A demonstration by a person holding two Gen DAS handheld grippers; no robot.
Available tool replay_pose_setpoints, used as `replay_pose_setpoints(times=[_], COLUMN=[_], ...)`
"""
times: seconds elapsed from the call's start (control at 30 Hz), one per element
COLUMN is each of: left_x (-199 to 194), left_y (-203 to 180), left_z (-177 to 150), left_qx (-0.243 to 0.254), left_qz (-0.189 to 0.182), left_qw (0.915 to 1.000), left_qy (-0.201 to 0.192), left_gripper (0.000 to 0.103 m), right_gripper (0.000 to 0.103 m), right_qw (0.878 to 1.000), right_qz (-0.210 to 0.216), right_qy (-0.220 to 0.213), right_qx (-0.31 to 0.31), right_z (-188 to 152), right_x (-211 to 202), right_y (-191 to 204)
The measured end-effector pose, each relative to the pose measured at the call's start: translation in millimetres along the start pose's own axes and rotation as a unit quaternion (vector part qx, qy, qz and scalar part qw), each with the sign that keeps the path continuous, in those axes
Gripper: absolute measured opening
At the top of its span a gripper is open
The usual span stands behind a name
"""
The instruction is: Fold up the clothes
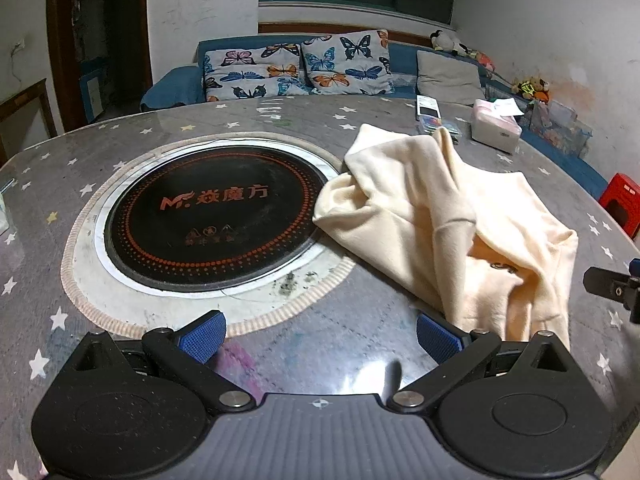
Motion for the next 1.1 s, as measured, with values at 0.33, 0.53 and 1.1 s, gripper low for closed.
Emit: replay_pose_setpoints(times=[0.33,0.53,1.1], left_x=[-10.3,-15.7,-29.1], left_y=[-12.0,-17.9,-26.9], left_z=[-8.2,-11.9,-25.8], left_qx=[0.014,0.023,0.05], left_qz=[-0.004,-0.006,-0.003], left_qw=[0.9999,0.9997,0.9987], left_qy=[0.005,0.005,0.007], left_gripper=[0.103,0.103,0.103], right_gripper=[0.103,0.103,0.103], right_qw=[1.0,1.0,0.999], right_qz=[0.024,0.025,0.026], right_qy=[-0.002,-0.004,-0.002], right_qx=[-0.01,-0.017,-0.02], right_z=[-7.6,-10.8,-20.6], right_x=[-18.8,-25.5,-35.7], right_y=[16.4,21.2,25.2])
Point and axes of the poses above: each gripper's, at about its wrist camera, not at the fingertips, and x roughly the way its jaws point, y to its left, z to its top, the point moved 5 cm from there along x, roughly the way its jaws point, and after that the axes turned 5 degrees about -x, right-handed, at the moved point
